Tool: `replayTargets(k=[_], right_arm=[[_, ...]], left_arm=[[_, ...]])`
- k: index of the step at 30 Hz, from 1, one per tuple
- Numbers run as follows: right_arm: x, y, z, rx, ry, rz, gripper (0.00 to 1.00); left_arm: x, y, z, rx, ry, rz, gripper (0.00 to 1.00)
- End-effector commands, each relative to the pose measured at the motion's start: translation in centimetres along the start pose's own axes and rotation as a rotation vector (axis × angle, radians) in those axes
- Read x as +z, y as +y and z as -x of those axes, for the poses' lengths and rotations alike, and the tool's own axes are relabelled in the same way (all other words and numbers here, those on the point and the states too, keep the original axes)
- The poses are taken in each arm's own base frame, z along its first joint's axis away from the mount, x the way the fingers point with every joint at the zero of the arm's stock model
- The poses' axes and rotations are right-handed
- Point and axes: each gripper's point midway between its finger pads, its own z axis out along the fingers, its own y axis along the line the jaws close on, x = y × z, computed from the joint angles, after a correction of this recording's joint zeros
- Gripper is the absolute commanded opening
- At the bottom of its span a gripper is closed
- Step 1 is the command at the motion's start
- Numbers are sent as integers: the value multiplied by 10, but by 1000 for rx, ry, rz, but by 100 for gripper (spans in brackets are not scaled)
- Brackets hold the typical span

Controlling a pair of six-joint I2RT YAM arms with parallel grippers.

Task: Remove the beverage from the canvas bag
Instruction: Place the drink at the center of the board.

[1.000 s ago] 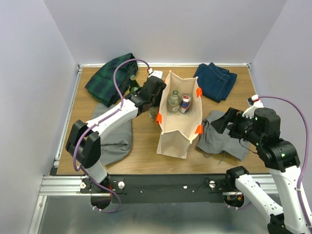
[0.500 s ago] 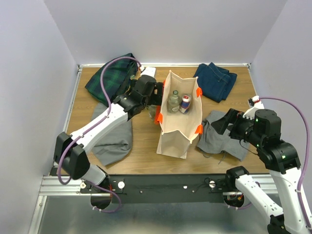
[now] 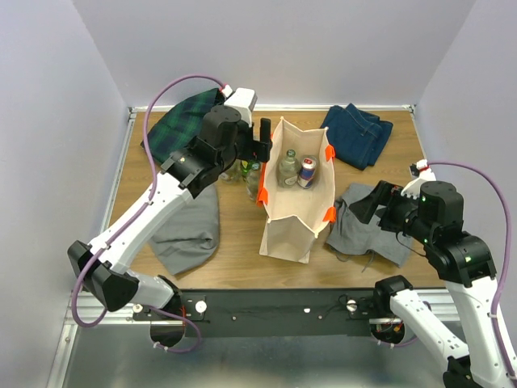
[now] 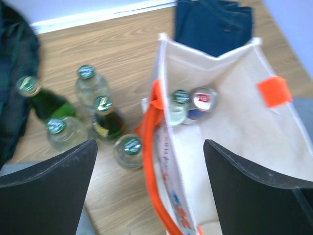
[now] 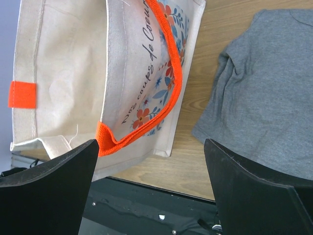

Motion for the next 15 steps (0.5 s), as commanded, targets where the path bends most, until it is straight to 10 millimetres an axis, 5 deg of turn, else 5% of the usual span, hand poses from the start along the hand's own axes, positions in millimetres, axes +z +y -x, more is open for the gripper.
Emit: replayTargets(k=[1,15], right_arm=[[-2,-3,-5,2,3,-8,97],[3,-2,-4,2,10,-5,98]], left_arm=[[-16,-37,13,32,8,-200,99],[-14,-113,-10,157,145,-431,99]])
